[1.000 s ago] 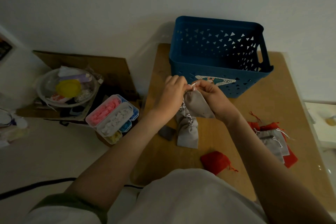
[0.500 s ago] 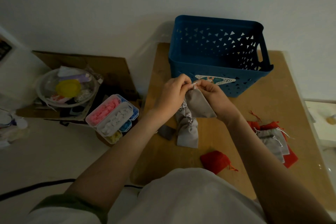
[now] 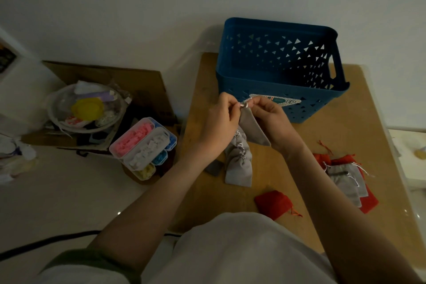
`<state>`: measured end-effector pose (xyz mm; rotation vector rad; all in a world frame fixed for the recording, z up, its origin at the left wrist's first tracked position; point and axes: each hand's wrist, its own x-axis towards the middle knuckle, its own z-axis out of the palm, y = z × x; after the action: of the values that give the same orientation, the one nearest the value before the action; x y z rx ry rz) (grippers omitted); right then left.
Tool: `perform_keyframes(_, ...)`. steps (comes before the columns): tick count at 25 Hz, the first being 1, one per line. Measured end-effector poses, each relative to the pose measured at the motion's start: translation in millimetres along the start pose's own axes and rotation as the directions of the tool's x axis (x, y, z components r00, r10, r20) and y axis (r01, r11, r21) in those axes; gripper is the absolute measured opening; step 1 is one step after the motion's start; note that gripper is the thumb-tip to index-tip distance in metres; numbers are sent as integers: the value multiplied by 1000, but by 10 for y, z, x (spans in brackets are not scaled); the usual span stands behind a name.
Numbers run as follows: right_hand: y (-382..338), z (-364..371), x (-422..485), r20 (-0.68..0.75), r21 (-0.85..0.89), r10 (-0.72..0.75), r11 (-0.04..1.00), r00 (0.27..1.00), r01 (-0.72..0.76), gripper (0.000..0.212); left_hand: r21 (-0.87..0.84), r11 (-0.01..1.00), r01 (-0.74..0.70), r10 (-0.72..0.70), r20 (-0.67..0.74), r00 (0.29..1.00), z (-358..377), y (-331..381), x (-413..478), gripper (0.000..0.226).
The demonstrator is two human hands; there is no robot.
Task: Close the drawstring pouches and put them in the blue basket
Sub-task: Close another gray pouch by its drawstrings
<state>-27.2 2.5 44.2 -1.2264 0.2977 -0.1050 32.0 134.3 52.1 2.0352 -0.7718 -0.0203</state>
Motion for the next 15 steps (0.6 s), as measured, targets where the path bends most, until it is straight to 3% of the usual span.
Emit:
perform_keyframes(6,0,39,11,-24,89,6,996,1000,-3,13,-44,999,13,-17,-79,997,45,6,-11,8)
perform_keyframes(10,18,-68,42,97,-7,28,1000,995,-28,32,-49,998,26,-25,36,999,48,-26,6,23)
perform_keyframes(13,66,-96,47,65,-120,-1,993,998,9,19,96,994,50,-62,129,990,39,-48,24,27)
perform_keyframes(15,98,-106,46,37,-156,-20,987,999,26,11,105,991,88,-101,126,987,16,-41,34,20)
